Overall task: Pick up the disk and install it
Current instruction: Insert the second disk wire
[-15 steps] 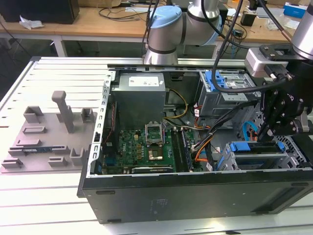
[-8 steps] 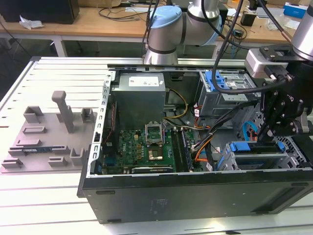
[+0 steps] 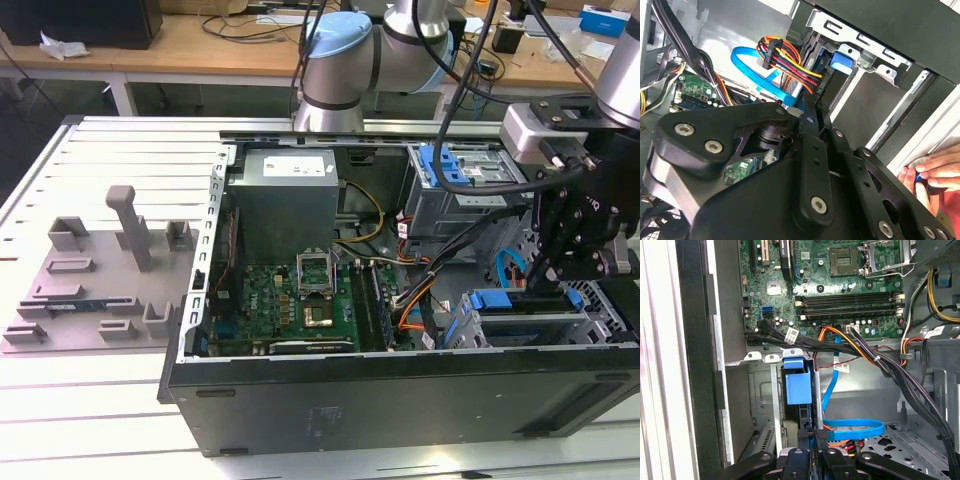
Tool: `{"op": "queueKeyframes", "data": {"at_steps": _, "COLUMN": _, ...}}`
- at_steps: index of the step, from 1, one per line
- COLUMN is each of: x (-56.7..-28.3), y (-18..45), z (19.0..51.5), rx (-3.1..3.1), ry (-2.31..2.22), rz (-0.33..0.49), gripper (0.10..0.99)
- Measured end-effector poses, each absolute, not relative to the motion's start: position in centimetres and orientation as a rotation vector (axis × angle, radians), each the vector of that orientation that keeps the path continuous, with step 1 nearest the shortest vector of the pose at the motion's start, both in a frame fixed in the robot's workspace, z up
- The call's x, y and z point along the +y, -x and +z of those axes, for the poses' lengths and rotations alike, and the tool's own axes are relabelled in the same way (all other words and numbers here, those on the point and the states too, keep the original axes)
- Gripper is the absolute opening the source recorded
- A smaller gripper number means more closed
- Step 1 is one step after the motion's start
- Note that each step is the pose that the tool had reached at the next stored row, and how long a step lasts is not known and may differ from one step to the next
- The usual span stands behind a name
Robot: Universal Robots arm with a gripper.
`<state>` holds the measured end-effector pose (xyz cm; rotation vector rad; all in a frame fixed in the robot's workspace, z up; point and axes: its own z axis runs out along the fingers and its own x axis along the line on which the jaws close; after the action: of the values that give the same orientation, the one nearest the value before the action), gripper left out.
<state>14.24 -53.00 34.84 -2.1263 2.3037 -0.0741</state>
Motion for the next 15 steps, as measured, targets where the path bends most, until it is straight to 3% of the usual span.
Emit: {"op": "queueKeyframes", "data": {"at_steps": 15, "x": -53.1, "y": -14.2, "z": 33.7, "rx": 2.303, "ry": 2.128, "rz": -0.075, "gripper": 0.161}}
